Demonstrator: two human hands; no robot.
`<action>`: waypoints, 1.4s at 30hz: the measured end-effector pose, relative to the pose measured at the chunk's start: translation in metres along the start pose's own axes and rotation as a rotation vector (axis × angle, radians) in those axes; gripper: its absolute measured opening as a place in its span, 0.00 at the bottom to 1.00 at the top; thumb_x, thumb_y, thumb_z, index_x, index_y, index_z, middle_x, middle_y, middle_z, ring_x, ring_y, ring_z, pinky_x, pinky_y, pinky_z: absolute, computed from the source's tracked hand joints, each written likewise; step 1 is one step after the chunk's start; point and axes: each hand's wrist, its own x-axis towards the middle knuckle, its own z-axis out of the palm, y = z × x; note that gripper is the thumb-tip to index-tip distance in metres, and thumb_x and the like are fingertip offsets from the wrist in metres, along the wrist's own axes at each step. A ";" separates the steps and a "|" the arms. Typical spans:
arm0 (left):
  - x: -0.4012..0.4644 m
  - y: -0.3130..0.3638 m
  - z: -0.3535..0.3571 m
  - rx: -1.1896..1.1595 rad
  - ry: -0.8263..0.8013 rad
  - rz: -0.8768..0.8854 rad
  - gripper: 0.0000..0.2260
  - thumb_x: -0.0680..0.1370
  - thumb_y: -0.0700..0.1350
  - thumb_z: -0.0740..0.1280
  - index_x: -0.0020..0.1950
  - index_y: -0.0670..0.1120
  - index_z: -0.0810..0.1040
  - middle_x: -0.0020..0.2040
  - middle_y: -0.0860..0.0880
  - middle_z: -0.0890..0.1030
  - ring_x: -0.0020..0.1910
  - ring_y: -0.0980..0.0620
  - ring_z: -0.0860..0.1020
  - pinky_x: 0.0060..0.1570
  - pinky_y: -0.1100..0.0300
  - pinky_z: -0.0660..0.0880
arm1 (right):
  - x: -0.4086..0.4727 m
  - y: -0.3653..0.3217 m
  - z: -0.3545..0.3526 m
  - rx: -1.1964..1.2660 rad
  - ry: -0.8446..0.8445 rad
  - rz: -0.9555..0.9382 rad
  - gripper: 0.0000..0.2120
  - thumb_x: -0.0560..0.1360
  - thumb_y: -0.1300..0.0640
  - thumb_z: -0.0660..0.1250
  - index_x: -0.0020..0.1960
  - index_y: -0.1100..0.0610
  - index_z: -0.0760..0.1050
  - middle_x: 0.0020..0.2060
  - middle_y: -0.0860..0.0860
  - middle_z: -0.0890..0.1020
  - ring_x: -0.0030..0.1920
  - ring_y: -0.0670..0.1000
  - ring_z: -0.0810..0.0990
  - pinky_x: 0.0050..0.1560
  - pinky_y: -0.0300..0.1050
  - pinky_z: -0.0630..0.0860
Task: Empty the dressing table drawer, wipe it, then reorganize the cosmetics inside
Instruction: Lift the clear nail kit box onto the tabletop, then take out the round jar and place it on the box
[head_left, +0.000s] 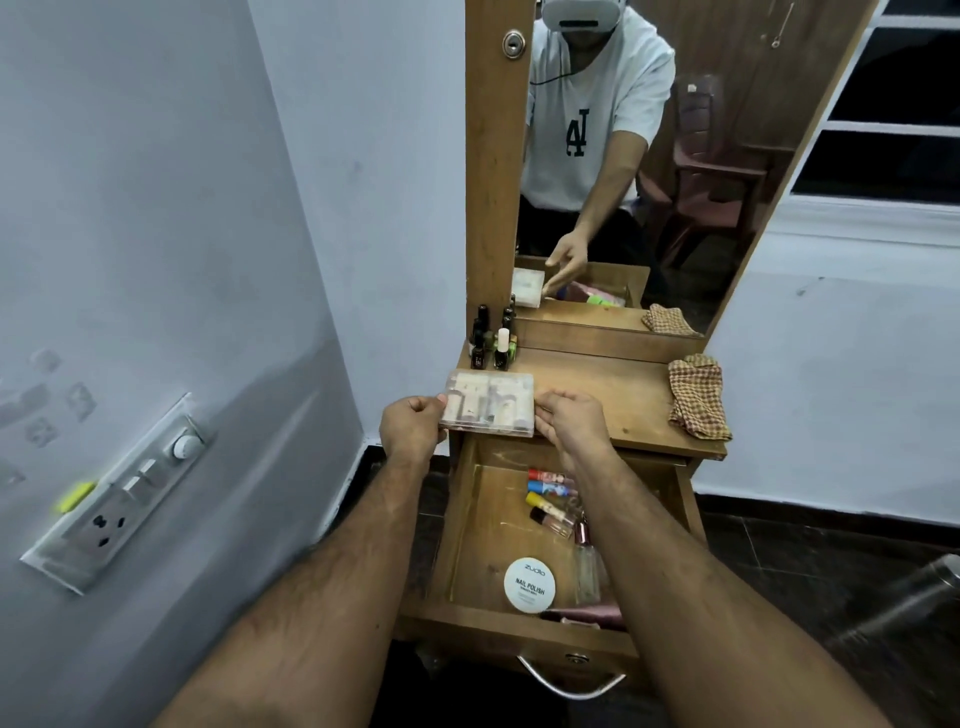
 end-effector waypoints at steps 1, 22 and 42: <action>0.004 -0.001 0.000 0.060 0.006 0.028 0.11 0.77 0.47 0.71 0.36 0.45 0.81 0.37 0.47 0.84 0.35 0.51 0.78 0.38 0.54 0.81 | 0.003 -0.001 0.003 -0.029 -0.008 0.001 0.06 0.80 0.67 0.63 0.45 0.60 0.73 0.43 0.55 0.82 0.41 0.49 0.82 0.40 0.40 0.80; 0.023 0.002 0.006 0.295 -0.038 0.186 0.10 0.81 0.46 0.66 0.49 0.43 0.85 0.46 0.49 0.85 0.47 0.50 0.81 0.45 0.60 0.75 | 0.035 0.011 0.014 -0.619 -0.012 -0.179 0.09 0.77 0.64 0.62 0.49 0.54 0.80 0.46 0.51 0.85 0.49 0.51 0.84 0.53 0.54 0.82; -0.128 -0.045 0.023 1.126 -0.463 0.249 0.07 0.80 0.46 0.67 0.54 0.46 0.81 0.52 0.48 0.83 0.45 0.53 0.78 0.46 0.60 0.75 | -0.035 0.090 -0.088 -1.278 -0.140 -0.059 0.13 0.73 0.62 0.66 0.31 0.51 0.75 0.41 0.55 0.85 0.45 0.55 0.83 0.46 0.44 0.77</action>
